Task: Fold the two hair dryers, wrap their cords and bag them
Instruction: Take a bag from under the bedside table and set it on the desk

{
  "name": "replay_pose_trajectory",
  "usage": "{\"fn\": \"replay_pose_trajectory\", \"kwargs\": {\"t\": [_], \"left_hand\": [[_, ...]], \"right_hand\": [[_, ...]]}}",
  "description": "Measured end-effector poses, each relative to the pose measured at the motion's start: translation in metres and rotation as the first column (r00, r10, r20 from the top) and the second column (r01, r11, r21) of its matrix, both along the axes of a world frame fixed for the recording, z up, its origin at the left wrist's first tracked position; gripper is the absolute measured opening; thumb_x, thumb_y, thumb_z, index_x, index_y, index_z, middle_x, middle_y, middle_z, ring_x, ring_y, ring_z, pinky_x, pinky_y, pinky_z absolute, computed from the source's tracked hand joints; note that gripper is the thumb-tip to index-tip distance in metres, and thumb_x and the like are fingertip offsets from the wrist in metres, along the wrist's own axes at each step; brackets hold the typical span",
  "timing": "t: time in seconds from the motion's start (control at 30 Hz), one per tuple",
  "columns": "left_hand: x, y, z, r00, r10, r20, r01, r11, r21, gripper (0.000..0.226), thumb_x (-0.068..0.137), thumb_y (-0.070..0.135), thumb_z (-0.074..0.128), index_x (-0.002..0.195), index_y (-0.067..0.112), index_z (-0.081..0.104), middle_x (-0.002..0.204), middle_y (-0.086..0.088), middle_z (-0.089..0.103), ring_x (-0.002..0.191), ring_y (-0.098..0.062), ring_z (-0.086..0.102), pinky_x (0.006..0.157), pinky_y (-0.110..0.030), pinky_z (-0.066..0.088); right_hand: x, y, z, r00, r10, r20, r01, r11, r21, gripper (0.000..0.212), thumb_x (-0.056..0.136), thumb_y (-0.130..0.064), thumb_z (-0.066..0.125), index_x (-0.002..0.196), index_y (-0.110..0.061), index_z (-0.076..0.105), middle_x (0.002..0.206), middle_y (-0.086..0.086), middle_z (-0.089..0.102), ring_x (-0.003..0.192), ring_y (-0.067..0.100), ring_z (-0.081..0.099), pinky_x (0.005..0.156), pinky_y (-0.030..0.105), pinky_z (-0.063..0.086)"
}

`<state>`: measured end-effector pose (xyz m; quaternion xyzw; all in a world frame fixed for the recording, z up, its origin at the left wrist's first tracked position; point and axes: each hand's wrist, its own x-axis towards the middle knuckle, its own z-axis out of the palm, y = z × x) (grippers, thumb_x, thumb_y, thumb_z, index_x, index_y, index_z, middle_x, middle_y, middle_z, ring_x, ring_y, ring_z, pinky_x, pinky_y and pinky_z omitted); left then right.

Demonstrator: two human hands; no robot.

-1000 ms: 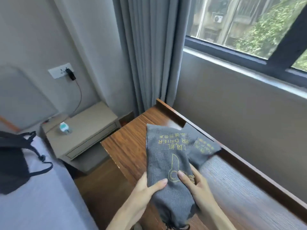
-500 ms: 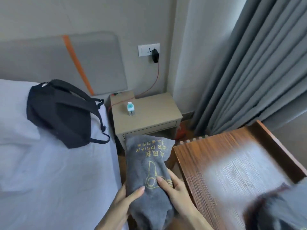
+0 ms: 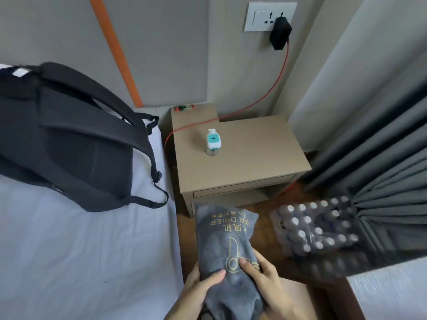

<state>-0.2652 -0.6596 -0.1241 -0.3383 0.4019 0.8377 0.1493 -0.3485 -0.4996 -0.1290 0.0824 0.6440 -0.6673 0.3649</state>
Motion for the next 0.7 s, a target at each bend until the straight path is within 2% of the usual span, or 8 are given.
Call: {"fn": "replay_pose_trajectory", "kwargs": {"t": [0.1, 0.17, 0.2, 0.27, 0.37, 0.5, 0.6, 0.7], "left_hand": [[-0.023, -0.004, -0.046, 1.000, 0.026, -0.005, -0.026, 1.000, -0.011, 0.066, 0.065, 0.007, 0.083, 0.126, 0.007, 0.059, 0.119, -0.018, 0.068, 0.114, -0.032, 0.064, 0.106, -0.046, 0.042], [-0.034, -0.008, -0.079, 0.999, 0.033, -0.006, -0.033, 0.999, -0.021, 0.059, 0.071, 0.002, 0.076, 0.127, 0.007, 0.058, 0.119, -0.017, 0.069, 0.113, -0.029, 0.065, 0.098, -0.039, 0.046], [-0.039, -0.010, -0.095, 0.999, 0.036, -0.001, -0.036, 0.999, -0.031, 0.058, 0.072, 0.002, 0.075, 0.126, 0.008, 0.058, 0.118, -0.015, 0.069, 0.111, -0.027, 0.066, 0.094, -0.036, 0.048], [-0.050, -0.014, -0.128, 0.999, 0.034, 0.003, -0.034, 0.999, -0.041, 0.055, 0.075, 0.003, 0.076, 0.127, 0.011, 0.058, 0.117, -0.012, 0.070, 0.110, -0.024, 0.067, 0.091, -0.035, 0.049], [-0.062, -0.017, -0.177, 0.999, 0.016, 0.036, -0.014, 0.999, -0.037, 0.052, 0.079, 0.004, 0.074, 0.127, 0.013, 0.057, 0.116, -0.009, 0.071, 0.109, -0.025, 0.067, 0.097, -0.040, 0.049], [-0.086, -0.018, -0.232, 0.997, 0.050, 0.066, -0.049, 0.999, -0.018, 0.048, 0.078, 0.002, 0.073, 0.123, 0.011, 0.059, 0.109, -0.009, 0.074, 0.101, -0.025, 0.070, 0.092, -0.039, 0.052], [-0.110, -0.021, -0.270, 0.993, 0.094, 0.071, -0.091, 0.995, -0.036, 0.045, 0.078, 0.002, 0.074, 0.119, 0.011, 0.061, 0.104, -0.010, 0.075, 0.095, -0.025, 0.072, 0.076, -0.032, 0.057], [-0.134, -0.026, -0.306, 0.982, 0.156, 0.107, -0.151, 0.987, -0.048, 0.054, 0.070, 0.008, 0.081, 0.120, 0.009, 0.061, 0.103, -0.009, 0.075, 0.093, -0.025, 0.073, 0.075, -0.033, 0.056]], "right_hand": [[-0.019, -0.007, -0.053, 0.999, -0.033, 0.041, 0.034, 0.999, -0.019, 0.049, 0.074, -0.022, 0.080, 0.119, -0.010, 0.066, 0.110, 0.020, 0.070, 0.106, 0.035, 0.066, 0.098, 0.049, 0.048], [-0.031, -0.013, -0.089, 0.997, -0.044, 0.065, 0.046, 0.999, -0.017, 0.061, 0.064, -0.029, 0.082, 0.119, -0.009, 0.066, 0.110, 0.020, 0.070, 0.106, 0.036, 0.066, 0.097, 0.049, 0.049], [-0.036, -0.016, -0.106, 0.995, -0.054, 0.083, 0.056, 0.998, -0.023, 0.059, 0.066, -0.027, 0.082, 0.119, -0.008, 0.065, 0.110, 0.021, 0.070, 0.105, 0.037, 0.066, 0.094, 0.047, 0.050], [-0.047, -0.019, -0.141, 0.990, -0.083, 0.112, 0.086, 0.996, -0.016, 0.041, 0.077, -0.015, 0.077, 0.116, -0.008, 0.066, 0.108, 0.021, 0.071, 0.102, 0.036, 0.068, 0.088, 0.043, 0.053], [-0.062, -0.021, -0.189, 0.986, -0.085, 0.142, 0.083, 0.996, 0.017, 0.029, 0.085, -0.009, 0.067, 0.114, -0.009, 0.067, 0.107, 0.019, 0.072, 0.100, 0.035, 0.068, 0.091, 0.046, 0.052], [-0.087, -0.028, -0.240, 0.986, -0.088, 0.141, 0.080, 0.995, 0.060, 0.051, 0.067, -0.030, 0.084, 0.112, -0.012, 0.068, 0.106, 0.018, 0.072, 0.099, 0.036, 0.068, 0.095, 0.052, 0.050], [-0.113, -0.035, -0.276, 0.989, -0.103, 0.105, 0.093, 0.991, 0.092, 0.051, 0.068, -0.026, 0.084, 0.113, -0.012, 0.065, 0.103, 0.017, 0.073, 0.094, 0.034, 0.070, 0.086, 0.045, 0.055], [-0.138, -0.044, -0.304, 0.987, -0.152, 0.060, 0.143, 0.981, 0.130, 0.054, 0.070, -0.016, 0.080, 0.118, -0.010, 0.056, 0.101, 0.015, 0.073, 0.086, 0.028, 0.073, 0.068, 0.034, 0.057]]}}
